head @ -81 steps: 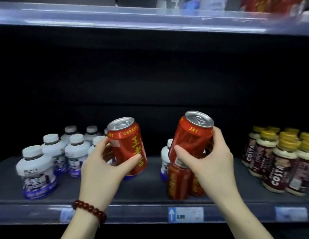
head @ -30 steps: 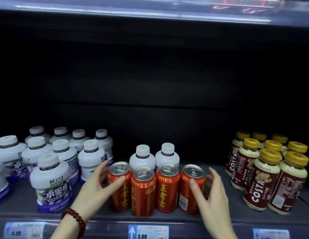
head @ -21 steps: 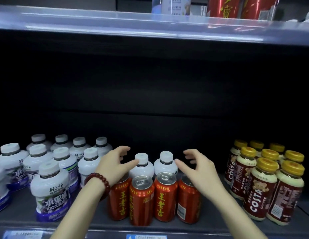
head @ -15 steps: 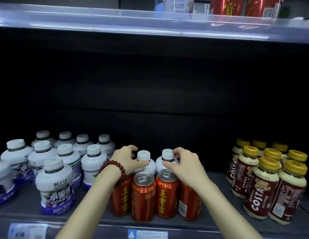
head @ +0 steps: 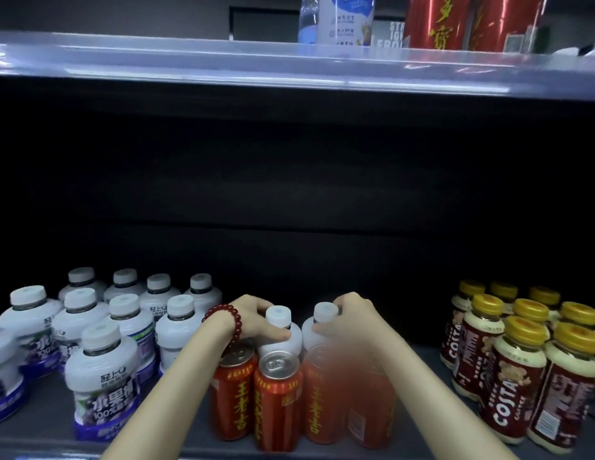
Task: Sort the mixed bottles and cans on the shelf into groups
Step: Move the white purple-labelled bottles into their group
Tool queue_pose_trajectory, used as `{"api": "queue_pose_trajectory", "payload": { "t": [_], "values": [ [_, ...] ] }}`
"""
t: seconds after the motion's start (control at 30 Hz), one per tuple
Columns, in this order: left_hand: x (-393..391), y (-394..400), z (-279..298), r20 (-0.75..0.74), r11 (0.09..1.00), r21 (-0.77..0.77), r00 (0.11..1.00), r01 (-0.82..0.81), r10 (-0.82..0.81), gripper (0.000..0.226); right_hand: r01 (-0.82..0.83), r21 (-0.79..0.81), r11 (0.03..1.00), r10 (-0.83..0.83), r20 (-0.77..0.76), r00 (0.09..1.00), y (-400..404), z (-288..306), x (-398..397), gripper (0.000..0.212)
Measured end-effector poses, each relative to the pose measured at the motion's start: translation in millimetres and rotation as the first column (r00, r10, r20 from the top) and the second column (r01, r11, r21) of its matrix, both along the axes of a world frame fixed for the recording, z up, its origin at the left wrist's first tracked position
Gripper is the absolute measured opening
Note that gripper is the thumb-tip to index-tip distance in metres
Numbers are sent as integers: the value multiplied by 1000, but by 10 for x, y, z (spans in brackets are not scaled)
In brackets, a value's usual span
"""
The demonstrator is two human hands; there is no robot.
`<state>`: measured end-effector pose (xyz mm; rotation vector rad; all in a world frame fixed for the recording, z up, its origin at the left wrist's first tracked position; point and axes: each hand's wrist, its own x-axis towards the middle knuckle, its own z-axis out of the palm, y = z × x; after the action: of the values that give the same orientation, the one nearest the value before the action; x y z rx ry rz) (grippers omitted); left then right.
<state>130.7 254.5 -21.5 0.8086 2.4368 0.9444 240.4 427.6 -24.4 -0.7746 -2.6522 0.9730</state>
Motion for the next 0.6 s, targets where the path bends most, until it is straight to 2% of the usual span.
{"api": "queue_pose_trajectory", "payload": {
  "t": [0.13,0.3,0.5,0.6],
  "values": [
    [-31,1,-23,16,999,34,999,35,-35,38,-20,-54,998,17,-59,998,22,-36,29,52],
    [-36,10,-18,35,999,38,999,29,-30,45,-34,-72,997,26,-106,994,55,-85,40,44],
    [-63,2,-65,9,995,93,999,42,-43,36,-72,-126,989,57,-120,991,69,-118,30,44],
    [-63,14,-78,-24,992,118,999,37,-34,25,-77,-91,993,66,-122,990,64,-118,25,40]
  ]
}}
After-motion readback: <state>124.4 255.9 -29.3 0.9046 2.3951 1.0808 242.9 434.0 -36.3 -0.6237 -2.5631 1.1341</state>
